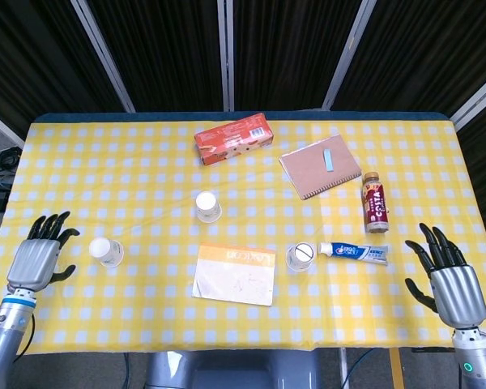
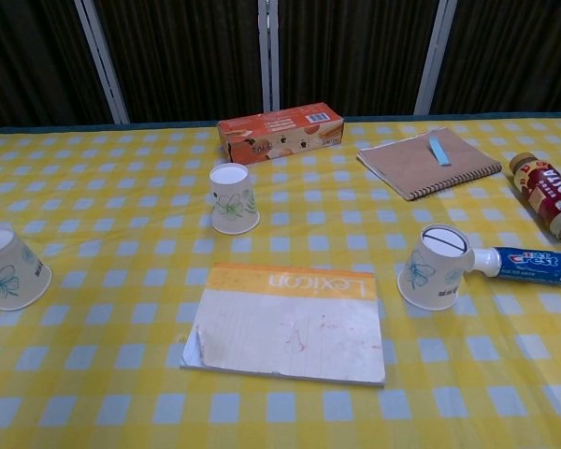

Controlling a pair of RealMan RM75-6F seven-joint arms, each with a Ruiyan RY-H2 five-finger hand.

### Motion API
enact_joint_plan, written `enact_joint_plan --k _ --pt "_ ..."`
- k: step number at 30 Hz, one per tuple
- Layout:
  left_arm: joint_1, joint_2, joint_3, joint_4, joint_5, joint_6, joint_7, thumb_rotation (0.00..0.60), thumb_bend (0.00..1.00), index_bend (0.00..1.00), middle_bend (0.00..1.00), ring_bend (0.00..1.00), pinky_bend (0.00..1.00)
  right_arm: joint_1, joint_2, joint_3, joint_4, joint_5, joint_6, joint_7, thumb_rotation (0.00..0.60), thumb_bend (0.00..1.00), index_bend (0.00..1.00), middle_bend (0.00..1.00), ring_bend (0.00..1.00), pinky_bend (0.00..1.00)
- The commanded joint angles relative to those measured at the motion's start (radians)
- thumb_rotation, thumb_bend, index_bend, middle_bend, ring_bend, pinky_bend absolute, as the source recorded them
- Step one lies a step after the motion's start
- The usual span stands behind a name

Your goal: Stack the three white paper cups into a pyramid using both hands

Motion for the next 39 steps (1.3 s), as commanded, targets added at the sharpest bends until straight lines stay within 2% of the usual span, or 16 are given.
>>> enact_joint_plan --k 1,15,20,25,33,39 --pt "-0.035 -0.022 -0.009 0.017 -0.038 -0.049 0.026 0.6 0.27 0.28 0.0 0.0 0.0 0.001 0.0 0.0 0.001 0.0 0.0 0.003 0.6 0.15 0.25 0.02 0.0 0.23" --pt "-0.114 -0.063 -0.015 0.021 -0.125 -0.159 0.08 0.6 0.38 0.27 0.0 0.0 0.0 0.001 0.004 -0.001 0.0 -0.002 0.005 0.014 0.6 0.15 0.25 0.03 0.0 0.24" --pt "-0.13 -0.075 -0.011 0.024 -0.143 -0.167 0.101 0.6 0.44 0.33 0.0 0.0 0.0 0.001 0.004 -0.002 0.0 -0.002 0.006 0.017 0.6 0.15 0.25 0.03 0.0 0.24" --pt "-0.135 -0.079 -0.008 0.015 -0.135 -0.151 0.107 0.6 0.45 0.37 0.0 0.0 0.0 0.001 0.005 -0.004 -0.002 -0.006 0.006 0.015 0.6 0.15 0.25 0.03 0.0 0.25" --pt "-0.165 -0.013 -0.053 -0.069 -0.117 -0.123 0.079 0.6 0.45 0.38 0.0 0.0 0.0 0.003 0.008 -0.001 -0.001 0.001 0.003 0.033 0.6 0.15 0.25 0.03 0.0 0.25" --pt "-0.23 0.008 -0.107 -0.097 -0.169 -0.172 0.077 0.6 0.45 0.4 0.0 0.0 0.0 0.008 0.01 0.004 0.006 0.019 -0.013 0.055 0.6 0.15 0.25 0.03 0.0 0.25"
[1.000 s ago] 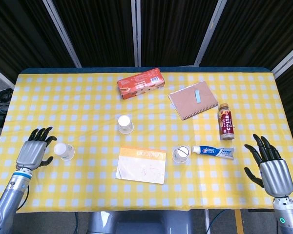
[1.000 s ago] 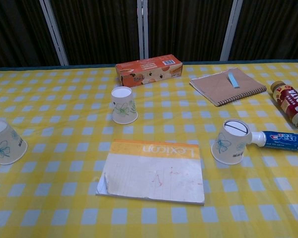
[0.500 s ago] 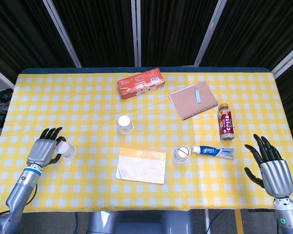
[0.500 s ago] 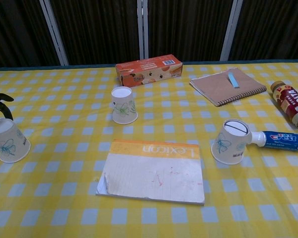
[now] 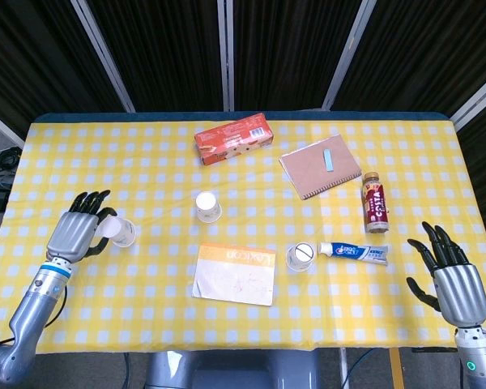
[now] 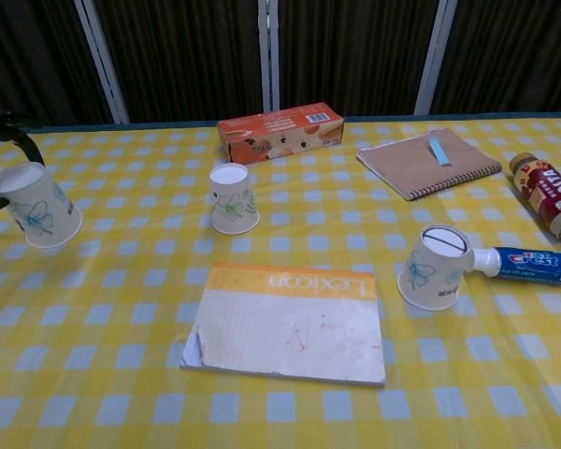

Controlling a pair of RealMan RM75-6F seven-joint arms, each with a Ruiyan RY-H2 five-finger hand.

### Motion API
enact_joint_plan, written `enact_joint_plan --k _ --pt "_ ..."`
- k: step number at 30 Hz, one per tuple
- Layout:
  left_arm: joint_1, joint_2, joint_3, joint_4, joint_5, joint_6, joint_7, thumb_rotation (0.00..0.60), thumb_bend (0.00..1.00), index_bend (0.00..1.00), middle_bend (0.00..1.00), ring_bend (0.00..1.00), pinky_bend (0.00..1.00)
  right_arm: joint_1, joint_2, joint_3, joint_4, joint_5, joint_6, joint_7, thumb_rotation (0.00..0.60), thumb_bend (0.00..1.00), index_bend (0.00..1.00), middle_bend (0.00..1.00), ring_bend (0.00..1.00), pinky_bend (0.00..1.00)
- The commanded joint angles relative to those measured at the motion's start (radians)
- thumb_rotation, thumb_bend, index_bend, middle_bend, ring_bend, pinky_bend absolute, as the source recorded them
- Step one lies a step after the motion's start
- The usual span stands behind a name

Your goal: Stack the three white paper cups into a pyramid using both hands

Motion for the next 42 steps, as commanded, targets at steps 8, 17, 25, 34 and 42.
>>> enact_joint_plan --k 8,17,25,34,42 --pt "-0.165 -0.091 -0.092 0.123 -0.15 -0.087 0.086 0.6 0.45 0.42 0.0 0.0 0.0 0.014 -0.002 0.011 0.024 0.039 -0.042 0.038 0.6 0.15 0.25 0.03 0.0 0.25" --pt "-0.286 -0.203 -0.109 0.275 -0.264 -0.155 0.161 0.6 0.45 0.41 0.0 0.0 0.0 0.019 -0.003 0.019 0.04 0.064 -0.057 0.066 0.6 0.15 0.25 0.03 0.0 0.25" --pt "-0.341 -0.276 -0.106 0.348 -0.278 -0.171 0.168 0.6 0.44 0.41 0.0 0.0 0.0 0.019 0.0 0.019 0.04 0.066 -0.058 0.081 0.6 0.15 0.26 0.03 0.0 0.25" --pt "-0.401 -0.365 -0.104 0.436 -0.314 -0.206 0.177 0.6 0.44 0.4 0.0 0.0 0.0 0.018 0.003 0.018 0.04 0.066 -0.056 0.094 0.6 0.15 0.25 0.03 0.0 0.25" --pt "-0.444 -0.43 -0.107 0.485 -0.282 -0.182 0.171 0.6 0.44 0.4 0.0 0.0 0.0 0.017 0.006 0.018 0.041 0.065 -0.05 0.111 0.6 0.15 0.25 0.03 0.0 0.25"
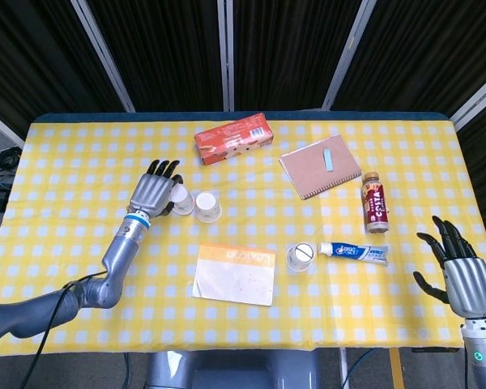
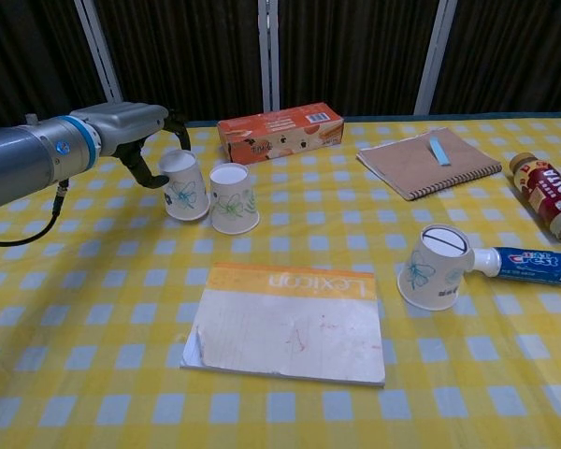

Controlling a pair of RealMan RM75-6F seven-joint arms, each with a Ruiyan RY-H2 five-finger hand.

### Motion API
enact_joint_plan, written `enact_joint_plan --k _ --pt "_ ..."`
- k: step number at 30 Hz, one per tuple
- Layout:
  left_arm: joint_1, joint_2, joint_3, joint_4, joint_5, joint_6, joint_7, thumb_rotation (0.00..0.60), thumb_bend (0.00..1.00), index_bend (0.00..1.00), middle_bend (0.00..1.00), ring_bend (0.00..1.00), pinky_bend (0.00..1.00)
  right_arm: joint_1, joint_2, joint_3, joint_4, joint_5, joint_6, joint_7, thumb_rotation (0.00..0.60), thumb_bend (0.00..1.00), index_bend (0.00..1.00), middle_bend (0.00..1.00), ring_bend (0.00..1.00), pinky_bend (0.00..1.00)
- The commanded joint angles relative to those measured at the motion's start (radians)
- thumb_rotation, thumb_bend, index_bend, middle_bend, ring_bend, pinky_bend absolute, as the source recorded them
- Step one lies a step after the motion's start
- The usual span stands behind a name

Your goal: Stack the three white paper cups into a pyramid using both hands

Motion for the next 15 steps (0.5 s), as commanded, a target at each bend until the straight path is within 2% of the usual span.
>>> enact_joint_plan --k 1,8,15 --pt "-0.014 -0.024 -0.006 0.01 0.021 0.018 -0.015 0.6 0.44 0.4 0.0 0.0 0.0 0.0 0.001 0.001 0.0 -0.001 0.002 0.005 0.6 0.15 0.25 0.03 0.0 0.25" --pt "-0.033 -0.052 0.002 0.001 0.011 0.018 0.002 0.6 0.44 0.39 0.0 0.0 0.0 -0.002 0.005 -0.001 -0.001 -0.005 0.008 0.016 0.6 0.15 0.25 0.03 0.0 0.25" --pt "-0.032 -0.036 0.025 -0.039 -0.02 0.021 0.04 0.6 0.4 0.33 0.0 0.0 0.0 -0.004 0.008 -0.003 -0.008 -0.008 0.012 0.013 0.6 0.15 0.25 0.03 0.0 0.25"
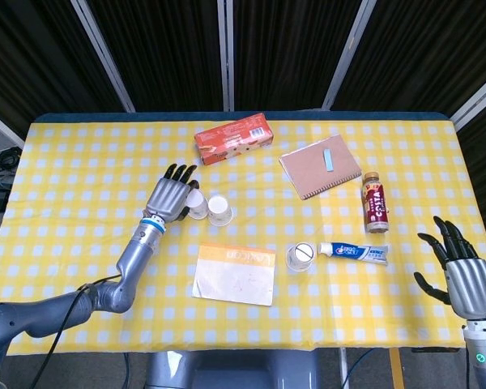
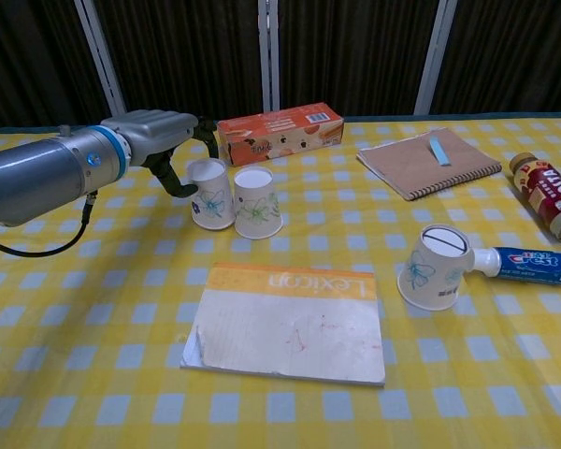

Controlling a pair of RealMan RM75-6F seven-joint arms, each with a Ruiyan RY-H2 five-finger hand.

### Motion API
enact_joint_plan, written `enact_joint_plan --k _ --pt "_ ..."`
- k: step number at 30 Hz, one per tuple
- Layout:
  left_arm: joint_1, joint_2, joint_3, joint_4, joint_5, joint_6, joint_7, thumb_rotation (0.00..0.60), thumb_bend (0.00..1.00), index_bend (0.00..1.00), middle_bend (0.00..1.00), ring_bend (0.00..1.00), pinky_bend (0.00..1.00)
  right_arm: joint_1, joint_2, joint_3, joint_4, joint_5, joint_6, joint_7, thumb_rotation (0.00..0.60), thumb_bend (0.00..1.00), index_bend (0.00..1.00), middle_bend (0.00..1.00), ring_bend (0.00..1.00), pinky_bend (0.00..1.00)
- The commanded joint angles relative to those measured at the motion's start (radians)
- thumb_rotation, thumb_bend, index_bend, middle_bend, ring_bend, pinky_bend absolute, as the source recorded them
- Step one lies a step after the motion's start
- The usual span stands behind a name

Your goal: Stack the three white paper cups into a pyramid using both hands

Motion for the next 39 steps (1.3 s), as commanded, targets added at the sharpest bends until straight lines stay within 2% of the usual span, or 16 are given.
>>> enact_joint_plan --k 1,3,7,11,14,18,23,25,31,39 --pt "0.002 0.013 0.012 -0.024 -0.011 0.003 0.013 0.6 0.39 0.32 0.0 0.0 0.0 0.0 0.0 -0.001 -0.002 -0.001 0.001 -0.001 0.6 0.15 0.25 0.03 0.0 0.25" --pt "0.005 0.026 0.02 -0.044 -0.015 0.007 0.022 0.6 0.37 0.27 0.0 0.0 0.0 -0.001 0.001 -0.001 -0.003 -0.003 0.002 -0.004 0.6 0.15 0.25 0.03 0.0 0.25" --pt "0.017 0.059 0.03 -0.09 -0.028 0.027 0.033 0.6 0.32 0.1 0.0 0.0 0.0 -0.001 0.0 -0.006 -0.008 -0.008 0.002 -0.017 0.6 0.15 0.25 0.03 0.0 0.25" --pt "0.041 0.096 0.038 -0.144 -0.011 0.056 0.012 0.6 0.31 0.01 0.0 0.0 0.0 -0.001 0.002 -0.008 -0.014 -0.005 -0.006 -0.03 0.6 0.15 0.25 0.02 0.0 0.25" --pt "0.077 0.133 0.052 -0.198 0.022 0.099 -0.019 0.6 0.31 0.0 0.0 0.0 0.0 -0.001 0.005 -0.01 -0.019 0.0 -0.013 -0.038 0.6 0.15 0.25 0.02 0.0 0.24" --pt "0.158 0.216 0.097 -0.308 0.104 0.195 -0.066 0.6 0.31 0.0 0.0 0.0 0.0 -0.001 0.015 -0.019 -0.036 0.0 -0.029 -0.06 0.6 0.15 0.24 0.0 0.0 0.22" --pt "0.287 0.318 0.174 -0.418 0.215 0.351 -0.117 0.6 0.31 0.0 0.0 0.0 0.0 0.003 0.03 -0.035 -0.07 -0.005 -0.058 -0.087 0.6 0.15 0.22 0.0 0.0 0.2" --pt "0.368 0.374 0.224 -0.459 0.266 0.442 -0.144 0.6 0.31 0.0 0.0 0.0 0.0 0.008 0.038 -0.046 -0.097 -0.006 -0.085 -0.107 0.6 0.15 0.21 0.0 0.0 0.2" --pt "0.491 0.45 0.29 -0.482 0.347 0.566 -0.185 0.6 0.31 0.0 0.0 0.0 0.0 0.034 0.049 -0.069 -0.186 0.004 -0.174 -0.2 0.6 0.15 0.21 0.0 0.0 0.19" --pt "0.577 0.476 0.303 -0.478 0.4 0.647 -0.251 0.6 0.31 0.0 0.0 0.0 0.0 0.093 0.026 -0.06 -0.287 0.023 -0.279 -0.318 0.6 0.15 0.2 0.0 0.0 0.18"
